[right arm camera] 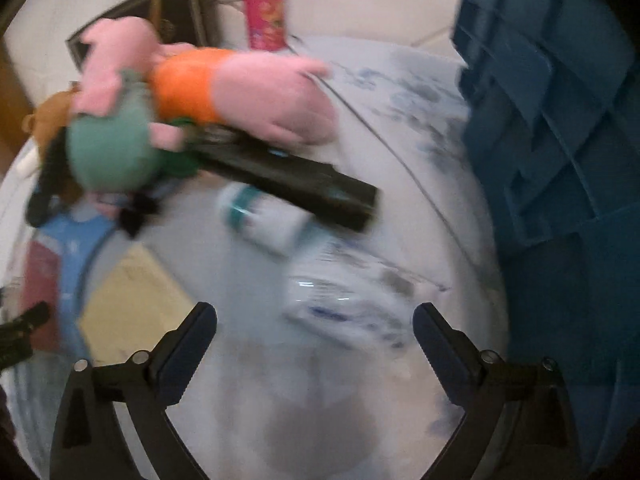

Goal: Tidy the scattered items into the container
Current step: 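Grasp the pink tissue pack with the left tool while the right tool moves over the white wipe packet, then close the right tool on the white wet-wipe packet and lift it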

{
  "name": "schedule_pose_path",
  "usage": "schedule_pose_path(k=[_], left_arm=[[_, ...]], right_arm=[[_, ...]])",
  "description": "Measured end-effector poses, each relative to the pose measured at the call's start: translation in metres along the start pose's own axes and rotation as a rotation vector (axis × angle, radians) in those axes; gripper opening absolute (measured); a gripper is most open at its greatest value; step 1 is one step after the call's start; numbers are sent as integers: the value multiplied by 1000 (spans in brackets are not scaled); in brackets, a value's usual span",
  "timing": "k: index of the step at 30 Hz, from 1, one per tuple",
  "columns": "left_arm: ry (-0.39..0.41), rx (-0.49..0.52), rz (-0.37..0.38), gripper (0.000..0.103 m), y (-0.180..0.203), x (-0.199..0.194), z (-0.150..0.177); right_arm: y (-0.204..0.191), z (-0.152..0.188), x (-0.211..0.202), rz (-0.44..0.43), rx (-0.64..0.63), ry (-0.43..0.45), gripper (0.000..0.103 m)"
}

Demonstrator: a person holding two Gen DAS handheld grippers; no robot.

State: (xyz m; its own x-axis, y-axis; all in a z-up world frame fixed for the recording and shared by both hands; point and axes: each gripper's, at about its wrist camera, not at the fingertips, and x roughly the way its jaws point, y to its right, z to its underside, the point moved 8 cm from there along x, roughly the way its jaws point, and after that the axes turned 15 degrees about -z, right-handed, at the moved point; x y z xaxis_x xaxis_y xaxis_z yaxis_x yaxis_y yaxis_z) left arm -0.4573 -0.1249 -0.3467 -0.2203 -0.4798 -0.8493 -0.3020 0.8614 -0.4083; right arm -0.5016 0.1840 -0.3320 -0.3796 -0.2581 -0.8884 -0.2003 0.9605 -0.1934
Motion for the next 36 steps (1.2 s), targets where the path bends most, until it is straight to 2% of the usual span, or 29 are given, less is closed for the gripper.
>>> schedule_pose_path(k=[2,5,6,8,11,14,16,17,21,24,26,27,31,33,36], left_arm=[[-11,-24,-12,103,-6,6,1],[-36,-58,9,103,-20,17,3],[-41,-70,27,99,-25,18,4],[-25,-83,51,84,-32,17,5],[-20,-94,109,80,-37,15,7],[-18,-91,126,78,-40,13,12],[-13,-87,142,78,-43,9,16],[-11,-85,150,77,-44,8,17],[11,-78,167,77,-50,-5,23],[38,-65,178,77,-56,-19,27],[46,-61,185,77,-58,-24,29],[48,-58,187,77,-58,-26,30],[55,-48,196,77,-58,-32,37],[59,-50,194,77,-57,-37,41],[65,-52,188,77,-56,-44,47]], right_arm=[[16,3,9,23,-13,-23,103],[27,5,20,47,-46,-34,103],[30,5,22,55,-45,-30,103],[28,6,29,46,-29,-25,103],[22,6,32,50,-25,-27,96],[11,9,29,25,-32,-31,89],[-1,11,22,9,-42,-21,77],[-7,12,19,4,-47,-20,75],[-19,19,13,-17,-41,-29,70],[-35,33,-1,-151,28,-30,68],[-43,40,-8,-210,39,-35,68],[-48,45,-10,-230,35,-38,70],[-45,56,-12,-187,42,-39,86],[-41,55,-9,-176,40,-42,87],[-36,56,8,-181,49,-63,103]])
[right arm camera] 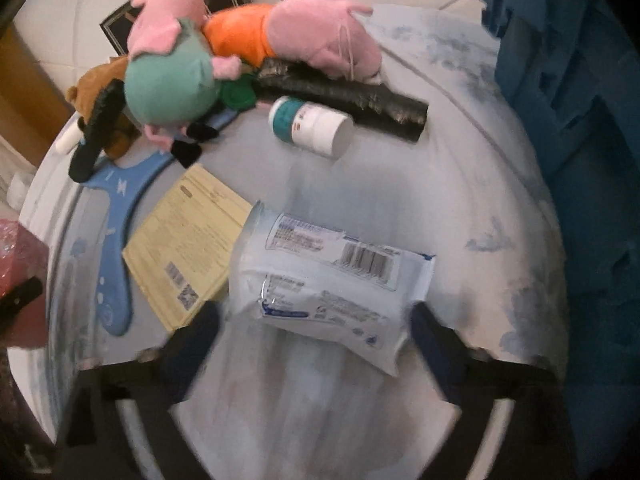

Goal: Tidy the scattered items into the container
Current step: 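Close the right tool on the white wet-wipe packet and lift it, then carry both packs into the blue crate and open both tools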

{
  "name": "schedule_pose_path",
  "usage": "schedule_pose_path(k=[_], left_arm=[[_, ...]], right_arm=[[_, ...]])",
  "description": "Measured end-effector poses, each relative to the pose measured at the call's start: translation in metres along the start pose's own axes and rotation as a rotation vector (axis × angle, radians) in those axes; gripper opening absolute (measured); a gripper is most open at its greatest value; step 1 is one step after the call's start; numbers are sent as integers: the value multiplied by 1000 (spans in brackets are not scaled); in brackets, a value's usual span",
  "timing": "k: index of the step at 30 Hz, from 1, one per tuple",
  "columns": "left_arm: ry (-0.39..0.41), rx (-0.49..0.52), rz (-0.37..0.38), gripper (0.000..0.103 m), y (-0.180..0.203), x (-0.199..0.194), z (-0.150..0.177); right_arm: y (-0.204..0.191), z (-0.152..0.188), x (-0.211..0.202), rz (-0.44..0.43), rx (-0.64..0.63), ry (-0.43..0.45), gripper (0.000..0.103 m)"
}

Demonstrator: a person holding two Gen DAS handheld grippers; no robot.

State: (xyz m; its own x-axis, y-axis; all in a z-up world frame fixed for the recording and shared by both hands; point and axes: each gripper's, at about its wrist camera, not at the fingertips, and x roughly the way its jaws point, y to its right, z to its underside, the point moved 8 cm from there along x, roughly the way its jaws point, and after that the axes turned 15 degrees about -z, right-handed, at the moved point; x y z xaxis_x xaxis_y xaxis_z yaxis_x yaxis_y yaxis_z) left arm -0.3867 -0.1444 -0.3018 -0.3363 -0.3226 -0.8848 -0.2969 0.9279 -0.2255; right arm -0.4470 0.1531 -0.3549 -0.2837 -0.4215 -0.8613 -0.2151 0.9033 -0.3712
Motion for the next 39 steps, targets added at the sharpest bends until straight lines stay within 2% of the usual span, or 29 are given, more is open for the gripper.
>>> schedule_pose_path(k=[3,5,8,9,10,11,13,18,20,24,30,34,39], left_arm=[[5,-10,-10,77,2,-7,5],[10,-14,-18,77,4,-12,9],[13,-29,-19,77,6,-21,16],[16,-32,-19,77,6,-24,18],[20,-37,-20,77,5,-28,20],[26,-42,-15,77,5,-33,22],[41,-36,-7,77,4,-41,25],[73,-20,19,77,-1,-59,34],[82,-12,35,77,-5,-66,40],[100,3,51,77,-13,-78,49],[180,27,89,77,-22,-118,54],[244,47,118,77,-22,-151,51],[346,74,178,77,-1,-208,36]], right_arm=[[0,-6,8,25,-19,37,103],[12,-8,18,59,12,23,103],[14,-8,19,94,-29,20,102],[13,-8,19,109,-50,11,90],[11,-8,14,139,-80,22,65],[9,-8,10,119,-75,28,53],[7,-6,4,91,-61,30,48],[6,14,-8,78,-10,33,47],[-2,27,-17,31,6,41,47],[-34,42,-44,-9,-42,78,48],[-90,45,-105,-59,-115,181,48],[-125,43,-163,-83,-166,269,48],[-136,35,-238,-68,-186,379,48]])
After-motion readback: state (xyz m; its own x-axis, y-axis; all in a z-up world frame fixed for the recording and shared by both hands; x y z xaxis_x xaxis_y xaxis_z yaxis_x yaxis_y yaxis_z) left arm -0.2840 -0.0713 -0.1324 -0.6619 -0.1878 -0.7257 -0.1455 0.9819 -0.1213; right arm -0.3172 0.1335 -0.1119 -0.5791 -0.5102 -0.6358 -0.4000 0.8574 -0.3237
